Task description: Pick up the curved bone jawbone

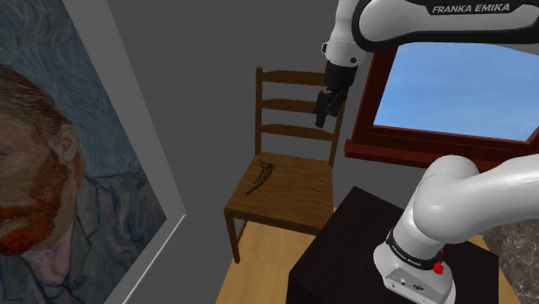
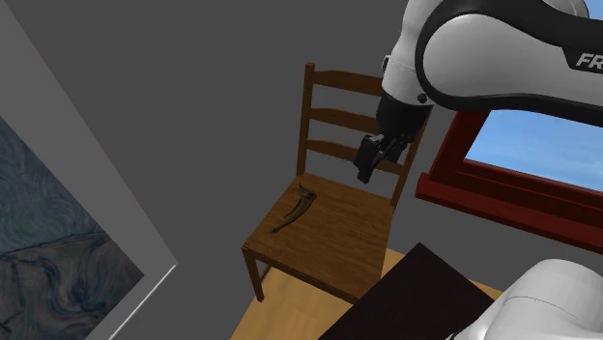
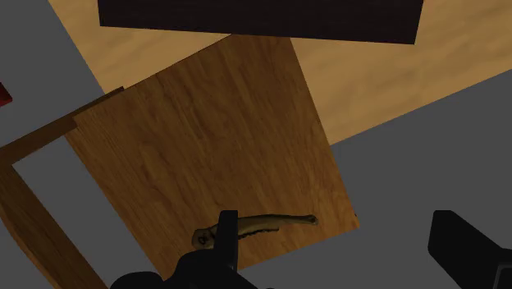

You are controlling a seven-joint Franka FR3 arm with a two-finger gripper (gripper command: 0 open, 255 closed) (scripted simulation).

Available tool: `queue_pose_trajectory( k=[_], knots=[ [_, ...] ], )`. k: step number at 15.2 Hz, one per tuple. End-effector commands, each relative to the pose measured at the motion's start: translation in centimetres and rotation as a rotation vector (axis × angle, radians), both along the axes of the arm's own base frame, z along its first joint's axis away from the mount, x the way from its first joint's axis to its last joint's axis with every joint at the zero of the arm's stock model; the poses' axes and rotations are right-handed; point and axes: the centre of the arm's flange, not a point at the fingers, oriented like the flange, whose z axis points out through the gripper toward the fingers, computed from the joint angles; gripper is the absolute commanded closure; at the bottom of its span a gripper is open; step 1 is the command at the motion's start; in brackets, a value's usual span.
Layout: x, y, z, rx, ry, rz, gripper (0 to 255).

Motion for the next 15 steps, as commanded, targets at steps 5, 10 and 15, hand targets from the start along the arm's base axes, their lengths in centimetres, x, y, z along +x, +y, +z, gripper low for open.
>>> queue_pose_trajectory(
  k=[5,10,15],
  knots=[
    [3.6,-1.1,-3.8,0.001,0.002,0.012,0],
    [8.0,-2.3,-8.5,0.001,0.005,0.027,0],
    [12.5,-3.5,-13.3,0.002,0.008,0.041,0]
  ],
)
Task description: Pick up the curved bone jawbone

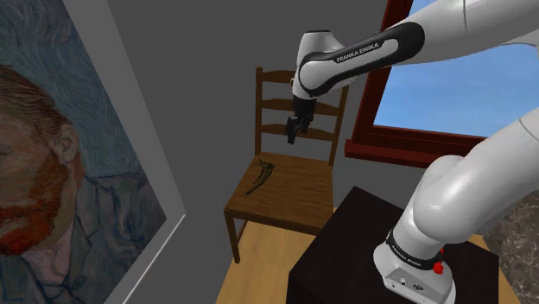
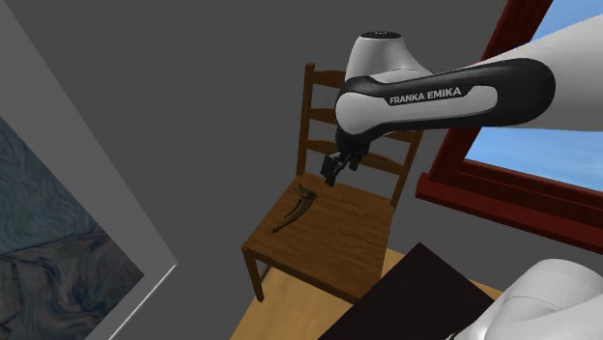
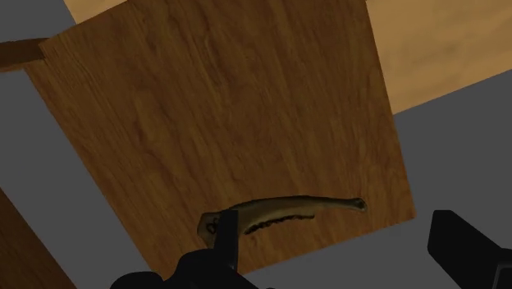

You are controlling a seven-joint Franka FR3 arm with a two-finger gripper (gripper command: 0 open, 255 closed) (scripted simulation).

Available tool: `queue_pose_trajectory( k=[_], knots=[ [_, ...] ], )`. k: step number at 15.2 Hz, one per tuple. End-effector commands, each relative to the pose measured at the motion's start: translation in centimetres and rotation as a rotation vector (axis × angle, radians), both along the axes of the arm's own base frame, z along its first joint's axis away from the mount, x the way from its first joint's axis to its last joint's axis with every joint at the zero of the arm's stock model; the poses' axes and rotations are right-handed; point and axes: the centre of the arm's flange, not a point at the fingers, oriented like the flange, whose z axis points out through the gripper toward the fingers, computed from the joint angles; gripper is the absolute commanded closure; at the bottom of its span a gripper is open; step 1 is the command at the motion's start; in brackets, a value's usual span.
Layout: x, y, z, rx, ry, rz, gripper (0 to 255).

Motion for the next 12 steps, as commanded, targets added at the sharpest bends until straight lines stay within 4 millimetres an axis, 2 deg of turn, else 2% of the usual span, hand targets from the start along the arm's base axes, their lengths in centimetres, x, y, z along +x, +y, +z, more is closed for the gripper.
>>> queue_pose_trajectory(
  k=[1,12],
  knots=[
    [1.8,-0.4,-1.9,0.0,0.0,0.006,0],
    [11.6,-2.8,-12.4,0.001,0.006,0.039,0]
  ],
)
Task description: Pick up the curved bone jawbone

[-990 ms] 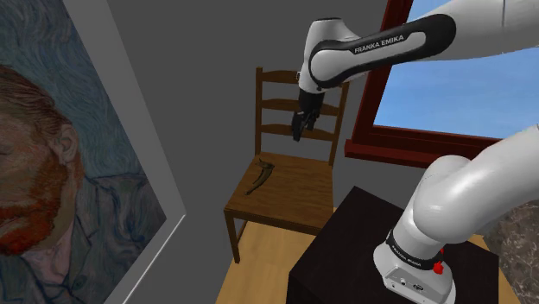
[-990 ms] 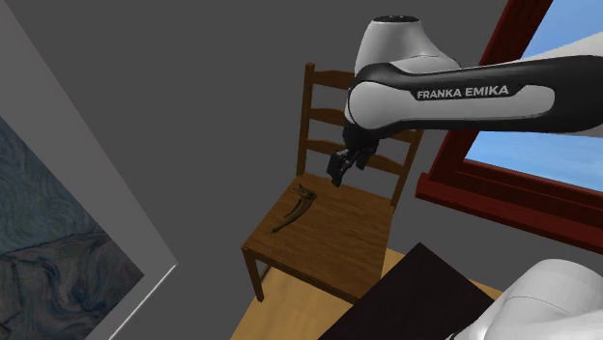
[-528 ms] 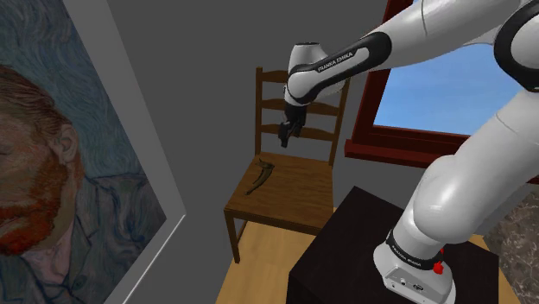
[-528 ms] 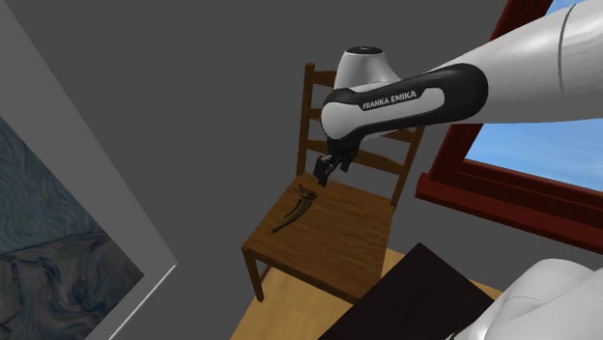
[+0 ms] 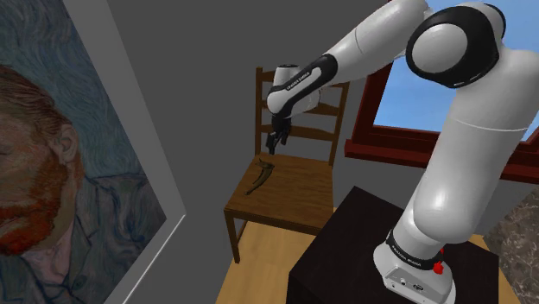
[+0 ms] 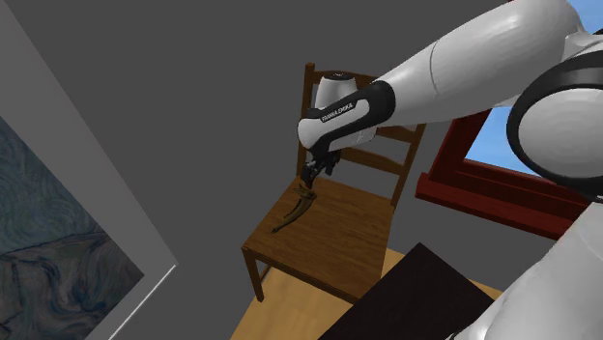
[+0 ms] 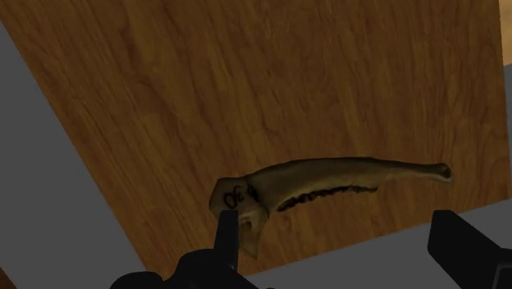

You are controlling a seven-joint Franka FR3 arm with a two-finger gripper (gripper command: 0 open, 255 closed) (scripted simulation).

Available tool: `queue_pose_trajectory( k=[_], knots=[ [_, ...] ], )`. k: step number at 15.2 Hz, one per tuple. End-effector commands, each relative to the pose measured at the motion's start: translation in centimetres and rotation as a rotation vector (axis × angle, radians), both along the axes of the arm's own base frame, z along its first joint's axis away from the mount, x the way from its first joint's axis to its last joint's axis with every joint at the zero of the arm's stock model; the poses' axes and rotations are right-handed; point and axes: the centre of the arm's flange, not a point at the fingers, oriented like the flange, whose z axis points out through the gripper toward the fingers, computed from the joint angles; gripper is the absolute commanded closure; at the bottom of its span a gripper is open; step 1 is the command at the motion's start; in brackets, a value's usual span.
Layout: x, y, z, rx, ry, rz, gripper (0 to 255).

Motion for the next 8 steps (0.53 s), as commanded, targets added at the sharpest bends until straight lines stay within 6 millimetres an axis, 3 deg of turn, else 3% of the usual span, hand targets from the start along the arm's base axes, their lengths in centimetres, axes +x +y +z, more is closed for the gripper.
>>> queue_pose_trajectory(
  k=[1,8],
  knots=[
    [1.5,-0.6,-2.1,0.0,0.001,0.006,0],
    [7.8,-1.9,-8.9,0.001,0.005,0.027,0]
  ],
)
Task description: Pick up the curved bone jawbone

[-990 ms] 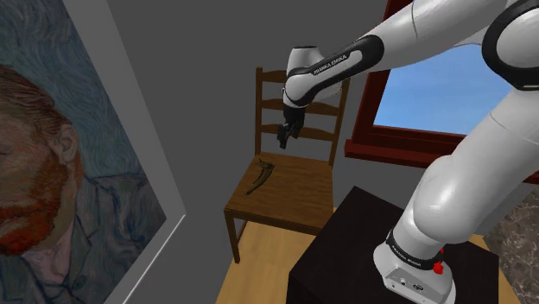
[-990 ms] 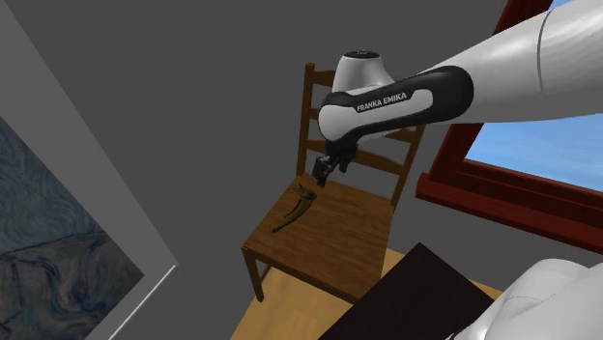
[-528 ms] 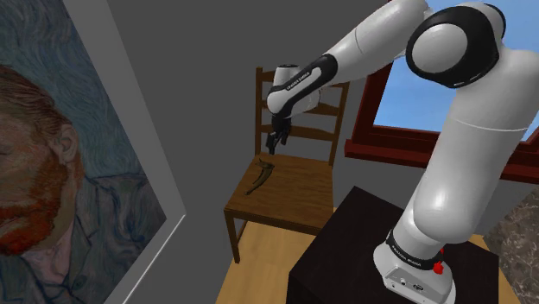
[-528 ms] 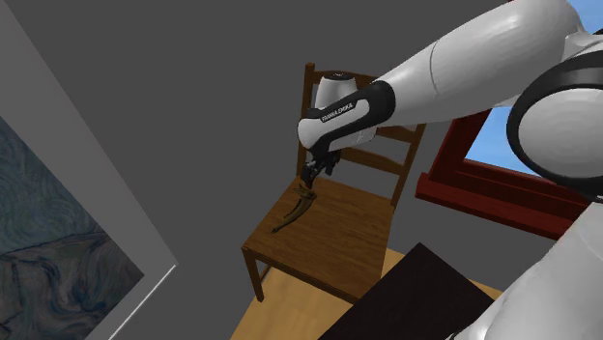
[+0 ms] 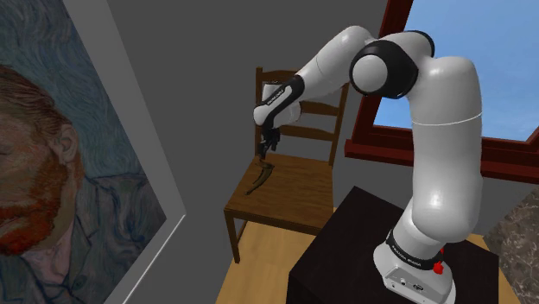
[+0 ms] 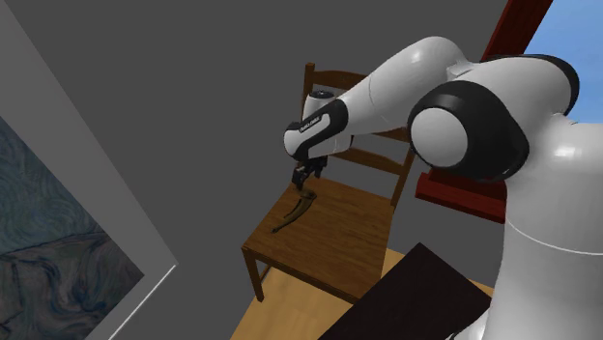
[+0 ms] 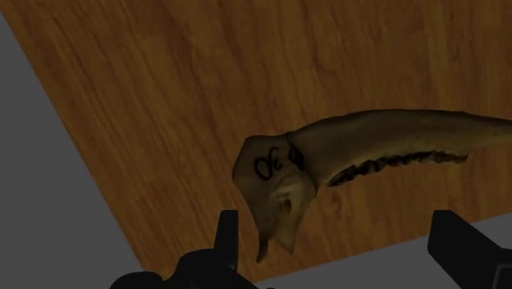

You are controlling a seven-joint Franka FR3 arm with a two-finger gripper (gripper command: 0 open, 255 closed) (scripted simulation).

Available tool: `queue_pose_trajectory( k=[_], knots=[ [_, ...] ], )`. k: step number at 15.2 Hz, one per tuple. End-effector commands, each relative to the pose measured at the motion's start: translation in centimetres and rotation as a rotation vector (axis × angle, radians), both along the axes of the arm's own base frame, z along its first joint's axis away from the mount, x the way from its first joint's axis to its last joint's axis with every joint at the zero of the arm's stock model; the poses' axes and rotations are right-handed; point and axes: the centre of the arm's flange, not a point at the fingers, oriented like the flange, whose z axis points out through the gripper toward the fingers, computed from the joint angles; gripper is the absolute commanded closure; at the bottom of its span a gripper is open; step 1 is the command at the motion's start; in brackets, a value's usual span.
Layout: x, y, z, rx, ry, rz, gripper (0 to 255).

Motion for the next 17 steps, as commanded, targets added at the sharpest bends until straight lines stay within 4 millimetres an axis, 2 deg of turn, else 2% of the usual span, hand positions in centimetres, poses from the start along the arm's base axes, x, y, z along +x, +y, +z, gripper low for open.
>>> queue_pose_trajectory(
  k=[1,3,4,11,13,14,17],
  knots=[
    [1.7,-0.4,-2.2,0.0,0.001,0.006,0],
    [3.5,-0.8,-4.1,0.001,0.002,0.012,0],
    [3.7,-0.8,-4.4,0.001,0.002,0.013,0],
    [3.7,-0.8,-8.4,0.001,0.002,0.013,0],
    [3.7,-0.8,-8.4,0.001,0.002,0.013,0],
    [3.7,-0.8,-8.4,0.001,0.002,0.013,255],
    [3.7,-0.8,-8.4,0.001,0.002,0.013,255]
  ],
)
